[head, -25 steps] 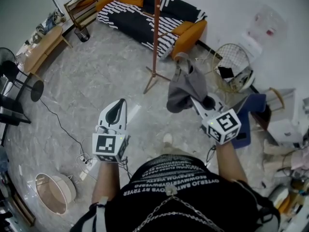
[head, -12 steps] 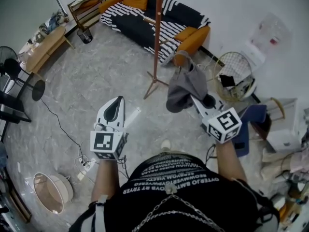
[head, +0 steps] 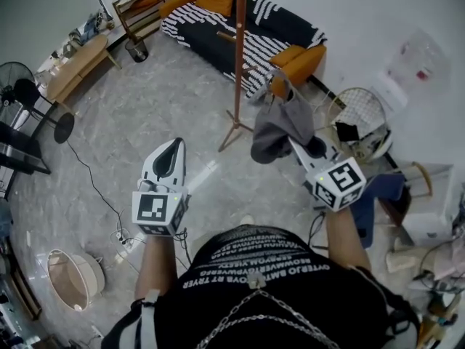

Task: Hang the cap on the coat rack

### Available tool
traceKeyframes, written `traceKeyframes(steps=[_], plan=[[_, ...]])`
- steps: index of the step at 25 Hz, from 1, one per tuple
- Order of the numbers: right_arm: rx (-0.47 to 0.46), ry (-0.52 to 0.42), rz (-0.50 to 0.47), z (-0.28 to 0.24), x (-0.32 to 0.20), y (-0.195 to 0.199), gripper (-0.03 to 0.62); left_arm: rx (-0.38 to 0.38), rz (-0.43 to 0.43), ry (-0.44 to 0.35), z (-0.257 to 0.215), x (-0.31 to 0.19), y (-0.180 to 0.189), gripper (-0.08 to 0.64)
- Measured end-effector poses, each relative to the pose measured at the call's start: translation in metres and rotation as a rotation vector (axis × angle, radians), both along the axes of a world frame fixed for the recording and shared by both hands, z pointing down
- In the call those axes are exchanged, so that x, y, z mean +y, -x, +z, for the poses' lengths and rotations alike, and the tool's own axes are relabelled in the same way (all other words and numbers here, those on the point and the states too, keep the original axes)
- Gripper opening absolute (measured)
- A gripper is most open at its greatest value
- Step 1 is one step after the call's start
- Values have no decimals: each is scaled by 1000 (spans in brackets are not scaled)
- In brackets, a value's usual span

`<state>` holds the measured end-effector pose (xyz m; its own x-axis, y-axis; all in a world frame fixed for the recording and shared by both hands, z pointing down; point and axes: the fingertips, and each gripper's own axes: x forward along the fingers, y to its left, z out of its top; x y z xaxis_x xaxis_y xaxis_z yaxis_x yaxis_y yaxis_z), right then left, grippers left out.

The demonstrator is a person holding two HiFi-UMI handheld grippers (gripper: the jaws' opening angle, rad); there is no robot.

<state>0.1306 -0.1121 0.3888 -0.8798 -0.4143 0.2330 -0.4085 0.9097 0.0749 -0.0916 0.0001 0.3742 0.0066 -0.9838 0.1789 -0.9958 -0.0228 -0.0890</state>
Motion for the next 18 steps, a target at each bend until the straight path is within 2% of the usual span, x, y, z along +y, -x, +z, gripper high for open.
traceKeyframes(steps=[6, 12, 18], plan=[[-8, 15, 4, 9, -16, -13, 32, 9, -8, 17, 0, -7, -16, 3], [-15, 37, -4, 20, -22, -8, 32, -26, -4, 61, 13, -10, -9, 3], [-21, 37, 17, 20, -33, 2, 32, 0, 21, 58, 11, -27, -3, 3]])
